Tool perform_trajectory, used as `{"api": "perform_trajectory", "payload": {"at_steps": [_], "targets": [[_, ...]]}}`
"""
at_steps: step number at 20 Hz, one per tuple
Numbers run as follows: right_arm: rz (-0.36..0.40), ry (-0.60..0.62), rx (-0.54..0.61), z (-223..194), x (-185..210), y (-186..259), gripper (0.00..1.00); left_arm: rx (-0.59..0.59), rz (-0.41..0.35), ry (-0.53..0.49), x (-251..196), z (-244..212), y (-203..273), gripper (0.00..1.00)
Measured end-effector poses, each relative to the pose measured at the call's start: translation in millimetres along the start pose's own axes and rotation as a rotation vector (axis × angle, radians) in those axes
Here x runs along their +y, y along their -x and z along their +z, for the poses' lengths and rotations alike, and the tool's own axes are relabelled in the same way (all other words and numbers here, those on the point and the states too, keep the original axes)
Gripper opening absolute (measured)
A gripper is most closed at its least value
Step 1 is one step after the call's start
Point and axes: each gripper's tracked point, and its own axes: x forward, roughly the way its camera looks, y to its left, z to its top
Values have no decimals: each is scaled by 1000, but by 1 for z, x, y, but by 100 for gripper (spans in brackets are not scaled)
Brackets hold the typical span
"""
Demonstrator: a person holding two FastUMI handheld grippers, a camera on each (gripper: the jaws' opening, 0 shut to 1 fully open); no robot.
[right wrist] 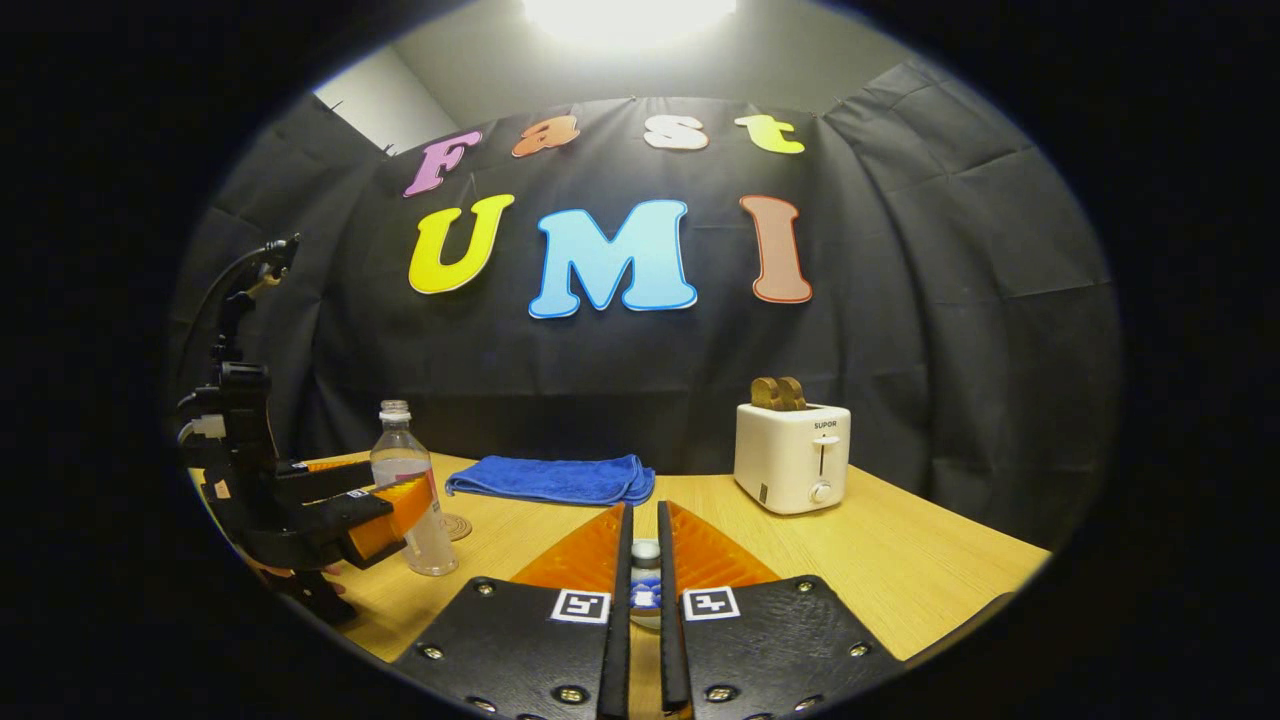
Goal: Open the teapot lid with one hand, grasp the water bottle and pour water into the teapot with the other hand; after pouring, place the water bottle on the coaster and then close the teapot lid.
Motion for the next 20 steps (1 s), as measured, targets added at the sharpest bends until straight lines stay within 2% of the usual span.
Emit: {"api": "perform_trajectory", "payload": {"at_steps": [10,13,20], "targets": [[10,8,3,-4,1,-2,12,14,-6,16,3,-7,-29,100],[17,15,0,-2,3,1,12,13,-18,12,-1,-8,-31,88],[45,16,-1,1,5,34,12,22,-30,-11,-8,-6,-26,86]]}}
